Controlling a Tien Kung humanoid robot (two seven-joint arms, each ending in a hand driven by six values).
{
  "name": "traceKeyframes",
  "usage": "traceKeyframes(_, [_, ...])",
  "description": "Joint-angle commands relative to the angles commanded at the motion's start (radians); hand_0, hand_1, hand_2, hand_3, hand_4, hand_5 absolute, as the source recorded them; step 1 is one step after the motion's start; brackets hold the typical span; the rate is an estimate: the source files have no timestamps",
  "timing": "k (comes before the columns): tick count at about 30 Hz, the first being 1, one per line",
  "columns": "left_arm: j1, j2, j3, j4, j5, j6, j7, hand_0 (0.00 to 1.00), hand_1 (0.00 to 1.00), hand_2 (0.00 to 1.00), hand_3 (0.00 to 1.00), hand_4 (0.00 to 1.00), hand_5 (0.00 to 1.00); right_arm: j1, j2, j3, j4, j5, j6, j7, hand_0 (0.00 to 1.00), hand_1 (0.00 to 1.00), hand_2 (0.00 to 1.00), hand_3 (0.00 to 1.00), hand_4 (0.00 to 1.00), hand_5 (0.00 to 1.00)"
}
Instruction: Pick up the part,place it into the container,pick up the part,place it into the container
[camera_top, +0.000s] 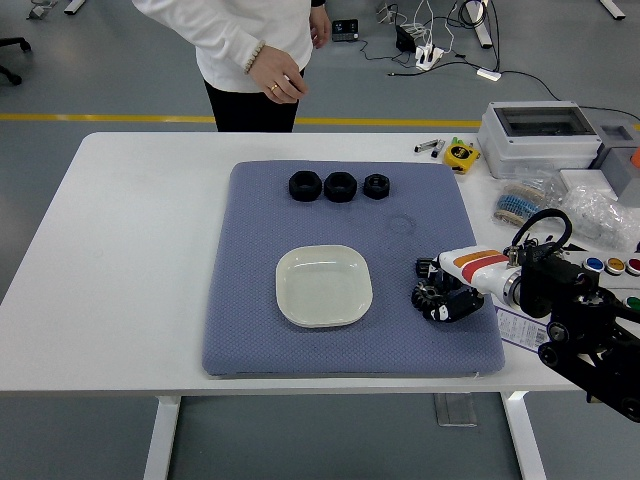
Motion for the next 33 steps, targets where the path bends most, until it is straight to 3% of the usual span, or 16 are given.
traceKeyframes(2, [0.000,0.000,0.000,0.000,-0.001,0.000,0.000,0.728,0.648,0.692,0.587,0.644,0.763,0.000,-0.002,0.002,0.005,0.005,-0.007,0.002,0.412,0.398,0.418,0.412,0.367,0.357])
traceKeyframes(3, [0.000,0.000,0.002,0.000,-0.002,0.000,-0.001,0.728,0.648,0.692,0.587,0.644,0.762,-0.001,-0.005,0.006,0.010,0.007,-0.011,0.004,0.363,0.363,0.382,0.386,0.427,0.298])
traceKeyframes(8, [-0.002,0.000,0.003,0.000,-0.005,-0.001,-0.001,0.728,0.648,0.692,0.587,0.644,0.762,0.002,-0.015,0.022,0.041,0.013,-0.024,0.008,0.363,0.363,0.382,0.386,0.427,0.298])
traceKeyframes(9, [-0.002,0.000,0.003,0.000,-0.005,-0.001,-0.001,0.728,0.648,0.691,0.588,0.644,0.762,0.003,-0.017,0.026,0.049,0.013,-0.026,0.009,0.324,0.335,0.353,0.372,0.452,0.259])
traceKeyframes(22, [-0.003,0.000,-0.004,0.000,-0.002,-0.001,0.000,0.728,0.647,0.691,0.588,0.647,0.765,0.027,-0.021,0.049,0.177,0.007,-0.033,-0.005,0.310,0.326,0.350,0.368,0.446,0.231])
traceKeyframes(28, [-0.001,0.000,-0.003,0.000,-0.001,0.000,0.001,0.729,0.647,0.691,0.589,0.645,0.763,0.068,0.044,0.010,0.204,0.020,-0.030,-0.012,0.308,0.326,0.346,0.369,0.457,0.222])
traceKeyframes(33, [-0.001,0.000,-0.004,0.000,0.001,0.001,0.002,0.729,0.647,0.691,0.588,0.645,0.763,0.108,0.138,-0.035,0.175,0.022,-0.028,-0.013,0.306,0.333,0.355,0.383,0.426,0.248])
